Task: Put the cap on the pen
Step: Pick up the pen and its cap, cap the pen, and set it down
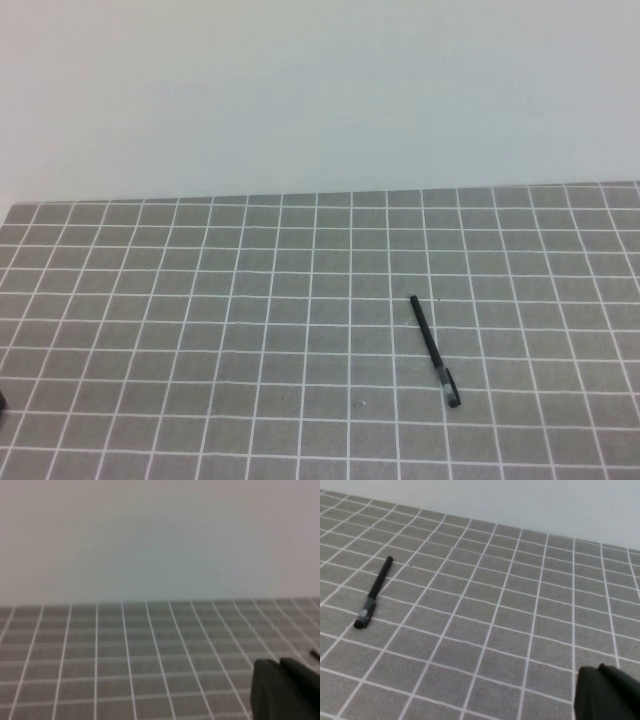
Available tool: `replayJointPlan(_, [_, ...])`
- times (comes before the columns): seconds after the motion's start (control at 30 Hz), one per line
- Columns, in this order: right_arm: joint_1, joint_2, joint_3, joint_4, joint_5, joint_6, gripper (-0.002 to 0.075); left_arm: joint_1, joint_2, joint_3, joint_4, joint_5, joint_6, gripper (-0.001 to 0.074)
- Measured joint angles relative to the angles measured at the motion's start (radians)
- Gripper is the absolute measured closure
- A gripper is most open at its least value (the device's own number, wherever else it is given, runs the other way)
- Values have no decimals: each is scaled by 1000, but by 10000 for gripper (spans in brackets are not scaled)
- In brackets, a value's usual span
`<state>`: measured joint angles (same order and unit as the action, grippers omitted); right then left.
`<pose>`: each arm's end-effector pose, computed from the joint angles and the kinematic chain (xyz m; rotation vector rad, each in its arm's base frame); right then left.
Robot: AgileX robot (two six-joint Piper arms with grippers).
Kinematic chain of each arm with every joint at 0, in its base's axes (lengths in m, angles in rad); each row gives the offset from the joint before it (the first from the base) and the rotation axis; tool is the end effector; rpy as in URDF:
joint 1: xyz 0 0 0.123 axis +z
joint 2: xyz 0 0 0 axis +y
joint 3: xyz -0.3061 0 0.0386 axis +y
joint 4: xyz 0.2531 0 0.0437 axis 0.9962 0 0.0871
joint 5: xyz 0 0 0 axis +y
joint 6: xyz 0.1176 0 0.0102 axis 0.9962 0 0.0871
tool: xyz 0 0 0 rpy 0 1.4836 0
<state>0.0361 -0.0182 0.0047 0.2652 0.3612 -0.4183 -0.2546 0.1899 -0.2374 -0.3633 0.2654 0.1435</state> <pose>0.0592 0.0131 0.1741 -0.2517 1.8011 -0.0100 0.0690 -0.0294 0.2609 0.1104 1.6988 -0.4252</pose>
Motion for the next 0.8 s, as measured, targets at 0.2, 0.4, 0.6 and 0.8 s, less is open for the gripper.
replayJointPlan(0.2, [0, 0, 0, -173, -21, 170, 727, 0, -125, 133, -10, -28, 0, 735])
replayJointPlan(0.4, [0, 0, 0, -265, -30, 319, 727, 0, -222, 286, 69, -114, 0, 735])
replayJointPlan(0.6, [-2, 0, 0, -416, -53, 338, 727, 0, -222, 280, 95, 26, -8, 735])
replayJointPlan(0.8, [-2, 0, 0, -371, -53, 339, 727, 0, -222, 280, 95, 50, -8, 735])
